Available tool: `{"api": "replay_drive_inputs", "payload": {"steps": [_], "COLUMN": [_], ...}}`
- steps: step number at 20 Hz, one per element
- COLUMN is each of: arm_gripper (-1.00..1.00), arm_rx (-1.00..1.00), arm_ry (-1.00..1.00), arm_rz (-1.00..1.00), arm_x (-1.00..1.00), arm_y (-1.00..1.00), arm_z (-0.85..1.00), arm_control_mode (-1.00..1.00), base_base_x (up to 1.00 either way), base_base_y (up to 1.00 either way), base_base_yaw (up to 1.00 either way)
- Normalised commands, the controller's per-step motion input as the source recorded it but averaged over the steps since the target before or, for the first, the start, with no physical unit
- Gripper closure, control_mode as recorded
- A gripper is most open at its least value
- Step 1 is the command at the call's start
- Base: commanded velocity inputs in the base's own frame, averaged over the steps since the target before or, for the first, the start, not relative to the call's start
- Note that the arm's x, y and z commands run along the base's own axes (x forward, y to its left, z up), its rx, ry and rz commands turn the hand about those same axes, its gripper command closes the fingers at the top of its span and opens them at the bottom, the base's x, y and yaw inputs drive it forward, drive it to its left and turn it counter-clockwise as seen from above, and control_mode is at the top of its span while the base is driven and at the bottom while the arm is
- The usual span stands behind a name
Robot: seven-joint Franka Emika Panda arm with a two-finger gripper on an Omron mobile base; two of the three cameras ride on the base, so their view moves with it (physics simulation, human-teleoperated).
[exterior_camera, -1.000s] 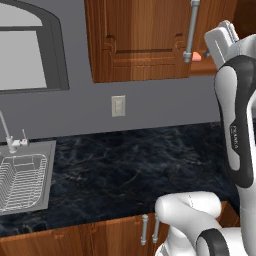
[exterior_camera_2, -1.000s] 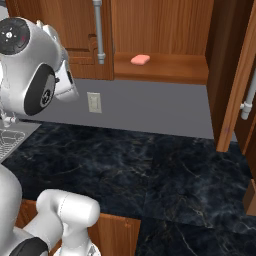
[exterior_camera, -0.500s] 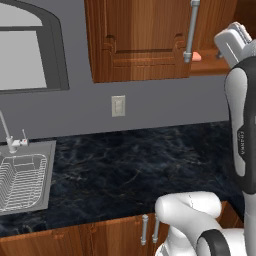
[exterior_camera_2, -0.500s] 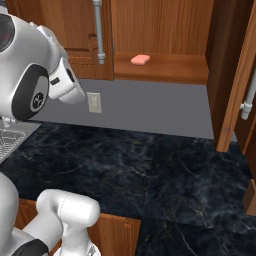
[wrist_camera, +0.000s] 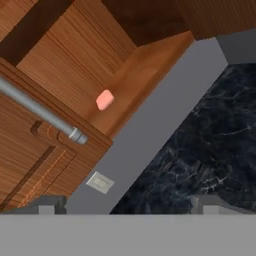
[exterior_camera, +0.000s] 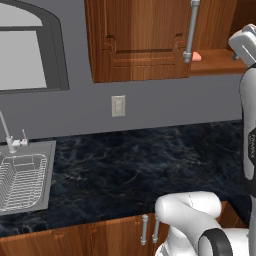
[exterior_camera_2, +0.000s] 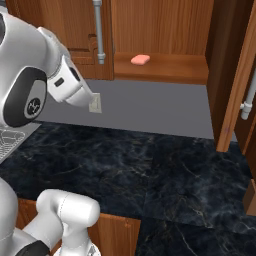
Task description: Pick up the bar soap and soap dispenser from the sink, and place them back in the cabinet, and close the cabinet doors.
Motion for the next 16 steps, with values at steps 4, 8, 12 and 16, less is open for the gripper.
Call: {"api": "replay_drive_inputs", "payload": {"steps": [4, 8, 12, 16], "arm_gripper": [-1.00, -1.00, -1.00, -1.00], "arm_rx": [-0.04, -0.14, -0.18, -0.21], "arm_ry": [-0.06, -0.06, 0.00, 0.00], "arm_rz": [0.00, -0.01, -0.06, -0.06], "arm_x": [-0.35, -0.34, -0.28, -0.20], "arm_y": [-0.32, -0.24, -0.31, -0.29], "arm_z": [0.07, 0.09, 0.06, 0.02], "arm_control_mode": [-1.00, -1.00, -1.00, -1.00], "base_base_x": [0.00, 0.00, 0.00, 0.00], "base_base_y": [0.00, 0.00, 0.00, 0.00], "base_base_yaw": [0.00, 0.00, 0.00, 0.00]}}
